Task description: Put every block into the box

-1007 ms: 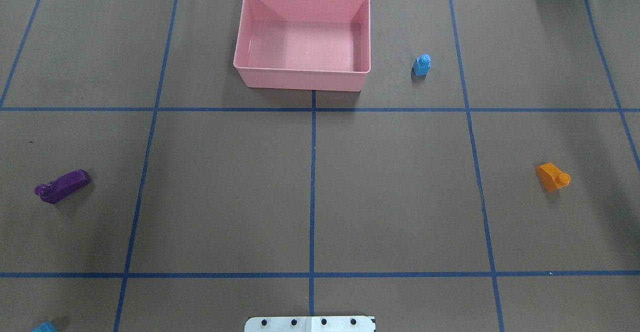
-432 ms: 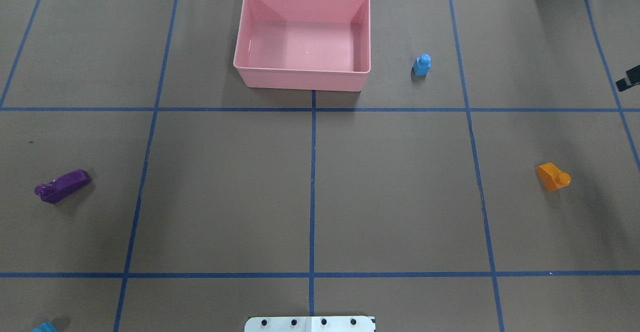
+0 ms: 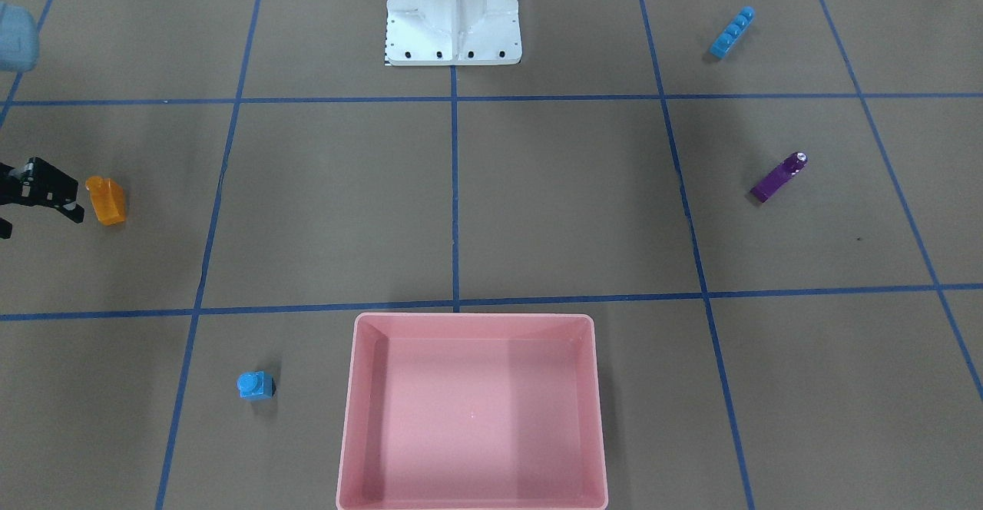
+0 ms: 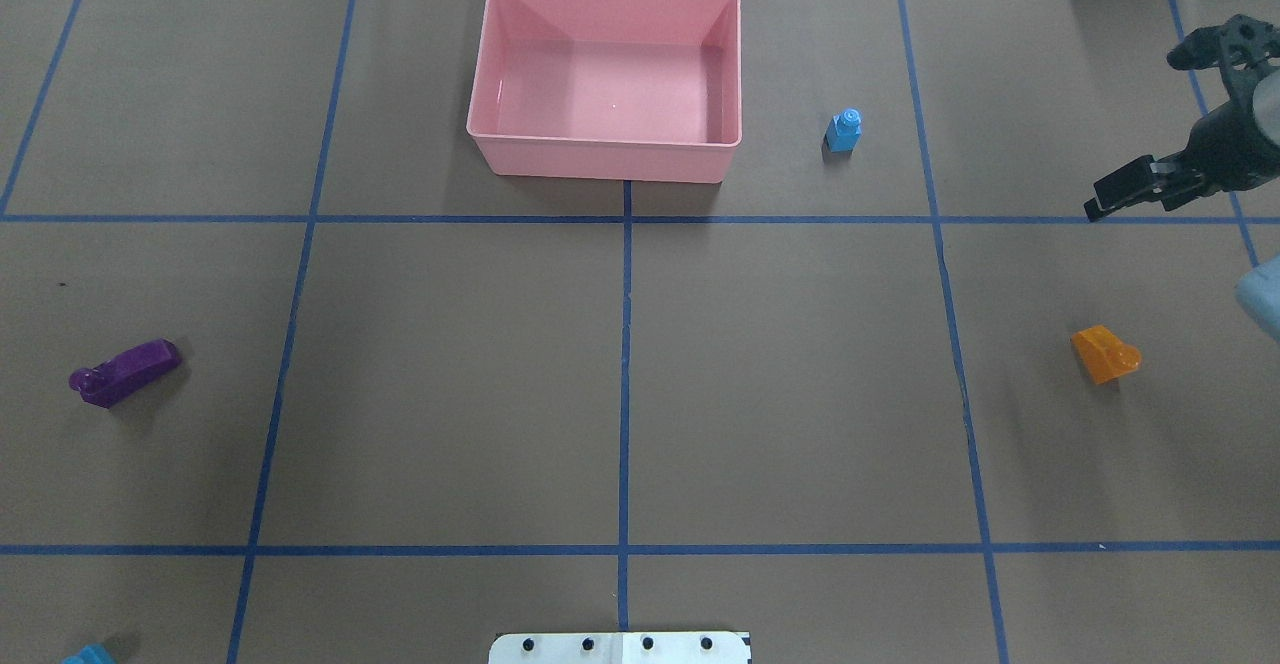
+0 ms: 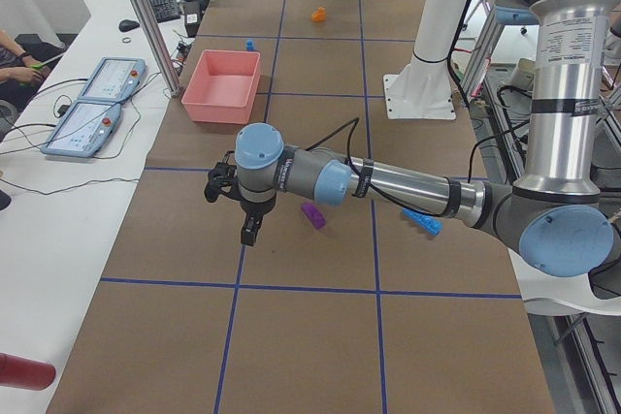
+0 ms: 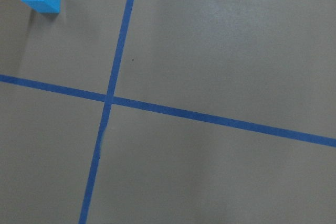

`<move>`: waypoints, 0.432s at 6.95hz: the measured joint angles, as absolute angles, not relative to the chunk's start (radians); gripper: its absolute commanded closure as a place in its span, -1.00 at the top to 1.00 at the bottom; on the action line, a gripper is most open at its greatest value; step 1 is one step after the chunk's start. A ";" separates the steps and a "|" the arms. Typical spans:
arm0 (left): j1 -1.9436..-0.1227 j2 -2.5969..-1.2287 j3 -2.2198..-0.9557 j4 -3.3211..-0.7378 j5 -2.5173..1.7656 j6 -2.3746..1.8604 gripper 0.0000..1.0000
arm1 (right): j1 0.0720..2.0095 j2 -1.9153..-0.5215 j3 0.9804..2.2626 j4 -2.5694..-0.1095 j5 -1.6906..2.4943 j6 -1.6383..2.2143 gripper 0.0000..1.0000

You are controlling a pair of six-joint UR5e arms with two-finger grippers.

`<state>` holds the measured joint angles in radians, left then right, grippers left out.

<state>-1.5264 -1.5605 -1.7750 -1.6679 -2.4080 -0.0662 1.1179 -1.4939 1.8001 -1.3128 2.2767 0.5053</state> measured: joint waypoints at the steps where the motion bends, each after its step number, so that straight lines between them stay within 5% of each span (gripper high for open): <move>1: -1.525 -1.560 -1.772 -1.667 -2.411 -0.067 1.00 | 1.073 -1.536 1.800 -1.237 2.240 0.510 1.00; 3: -1.515 -1.558 -1.765 -1.670 -2.408 -0.067 1.00 | 0.999 -1.592 1.787 -1.168 2.194 0.509 1.00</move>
